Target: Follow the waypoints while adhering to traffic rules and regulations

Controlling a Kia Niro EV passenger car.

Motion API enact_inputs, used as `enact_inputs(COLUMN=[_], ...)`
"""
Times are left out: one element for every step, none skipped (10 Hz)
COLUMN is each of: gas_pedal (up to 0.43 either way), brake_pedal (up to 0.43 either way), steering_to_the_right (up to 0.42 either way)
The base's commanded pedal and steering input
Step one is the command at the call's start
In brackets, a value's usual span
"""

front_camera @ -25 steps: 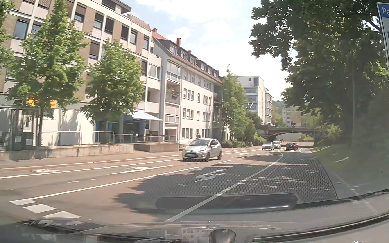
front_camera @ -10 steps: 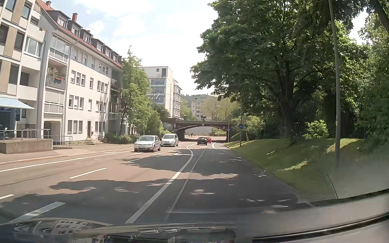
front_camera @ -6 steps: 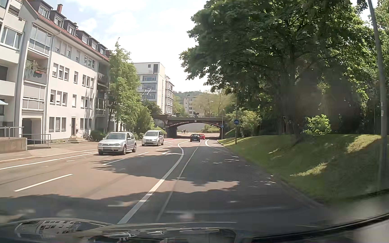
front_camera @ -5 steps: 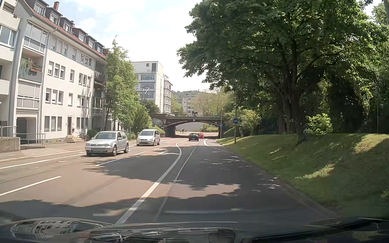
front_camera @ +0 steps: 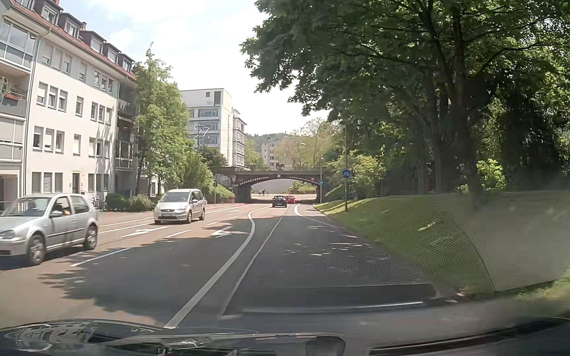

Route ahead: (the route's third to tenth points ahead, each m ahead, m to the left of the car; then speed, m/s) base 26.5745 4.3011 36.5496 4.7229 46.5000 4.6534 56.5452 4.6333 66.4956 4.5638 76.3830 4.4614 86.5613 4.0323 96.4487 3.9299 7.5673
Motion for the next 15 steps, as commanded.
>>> enact_inputs(gas_pedal=[0.157, 0.157, 0.130, 0.087, 0.087, 0.087, 0.087, 0.087, 0.087, 0.087, 0.087, 0.087, 0.087, 0.087, 0.087], brake_pedal=[0.000, 0.000, 0.000, 0.000, 0.000, 0.000, 0.000, 0.000, 0.000, 0.000, 0.000, 0.000, 0.000, 0.000, 0.000], steering_to_the_right=[0.000, 0.000, 0.000, 0.000, 0.000, 0.000, 0.000, -0.002, -0.008, -0.012, -0.016, -0.018, -0.018, -0.018, -0.018])
